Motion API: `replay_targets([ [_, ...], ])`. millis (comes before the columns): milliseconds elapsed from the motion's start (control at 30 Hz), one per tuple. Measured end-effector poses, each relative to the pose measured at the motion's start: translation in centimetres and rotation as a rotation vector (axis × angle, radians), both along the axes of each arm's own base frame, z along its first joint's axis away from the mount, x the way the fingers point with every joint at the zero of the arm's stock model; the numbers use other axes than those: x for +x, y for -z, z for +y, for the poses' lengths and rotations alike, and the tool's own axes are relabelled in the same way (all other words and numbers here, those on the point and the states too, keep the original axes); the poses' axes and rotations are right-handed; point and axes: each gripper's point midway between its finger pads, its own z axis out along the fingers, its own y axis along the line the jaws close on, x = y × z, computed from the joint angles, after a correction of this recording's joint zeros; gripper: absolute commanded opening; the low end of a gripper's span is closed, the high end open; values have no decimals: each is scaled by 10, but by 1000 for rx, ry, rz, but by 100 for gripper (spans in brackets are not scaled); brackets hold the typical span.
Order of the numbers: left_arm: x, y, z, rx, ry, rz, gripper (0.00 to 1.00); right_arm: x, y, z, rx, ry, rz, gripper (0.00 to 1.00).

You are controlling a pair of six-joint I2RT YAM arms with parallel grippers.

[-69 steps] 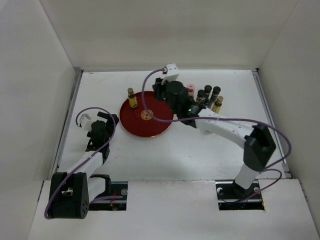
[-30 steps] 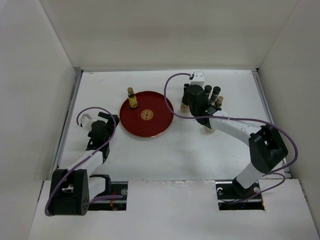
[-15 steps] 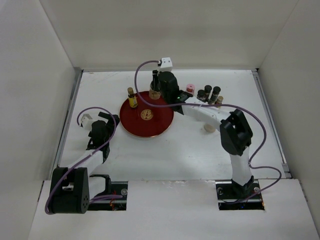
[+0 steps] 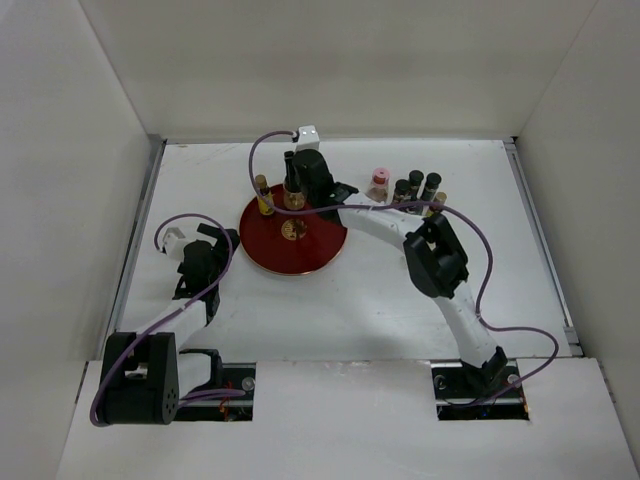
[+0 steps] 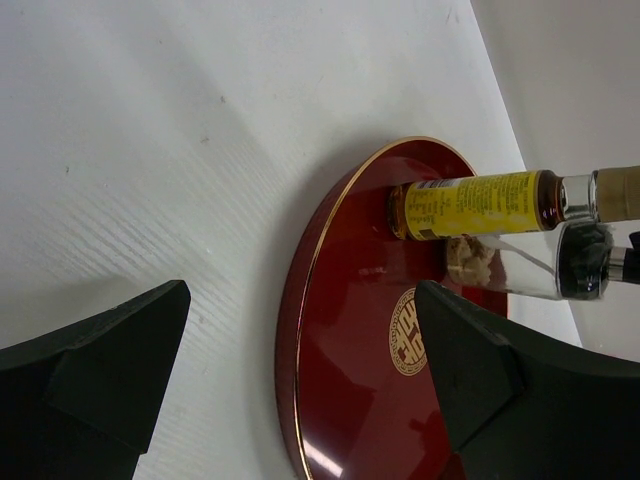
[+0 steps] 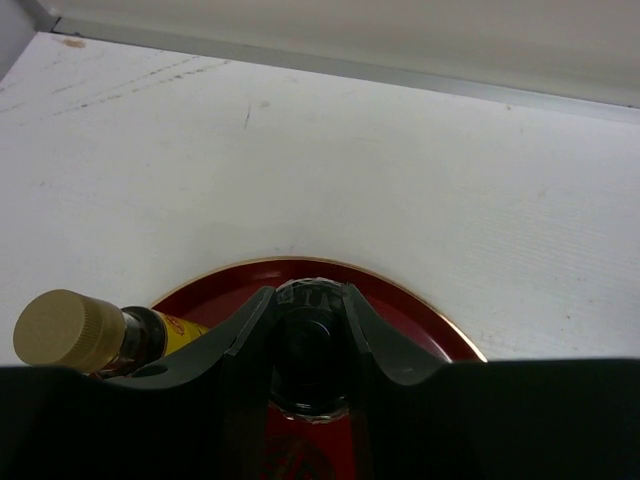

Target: Organize the condiment bottles

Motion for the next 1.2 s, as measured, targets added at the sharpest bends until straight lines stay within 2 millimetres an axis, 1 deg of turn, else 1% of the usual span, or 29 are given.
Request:
replay_targets([
  [33,0,0,0,-1,1,1,100,0,3,1,0,-2,3,30],
  [133,0,0,0,-3,1,0,100,-1,10,4,-4,-6,13,37],
  [200,1,1,-1,-5,3,2,100,-2,10,6,-1,-8,13,42],
  [333,0,3,-2,-7,6,7,100,-4,9,10,17,-10,17,59],
  [400,0,3,-2,-7,6,7,100,-6,10,11,22,-14,17,66],
  [467,0,3,-2,-8,7,7,100,-11,12,9,23,-18,25,72],
  [533,0,3,-2,-8,7,7,100,-21,11,2,23,-26,39,74],
  [600,0,3,-2,-8,7,7,100,-33,1,-7,35,-33,41,74],
  [667,0,3,-2,-8,7,7,100,-46,-20,-19,58,-38,25,71],
  [700,0,3,-2,-8,7,6,100,-55,-35,-27,75,-41,10,67],
  [733,0,3,-2,-8,7,6,100,-63,-49,-36,93,-41,-9,60],
  [833,1,2,-2,-7,7,4,100,-91,-96,-74,170,-23,-81,37],
  [900,1,1,-2,-7,6,-1,100,-106,-120,-107,216,13,-127,28],
  [933,1,0,-2,-7,6,-2,100,-109,-126,-125,229,41,-142,25],
  [1000,1,-2,-2,-7,7,-7,100,-112,-127,-168,237,125,-156,24],
  [1067,1,-3,-2,-7,7,-13,100,-108,-115,-213,227,228,-147,26],
  [1100,1,-4,-2,-7,8,-15,100,-106,-104,-234,214,281,-132,28],
  [1133,1,-4,-2,-8,8,-17,100,-104,-94,-252,202,328,-115,33],
  [1200,1,-4,-3,-7,9,-16,100,-100,-67,-282,165,407,-66,45],
])
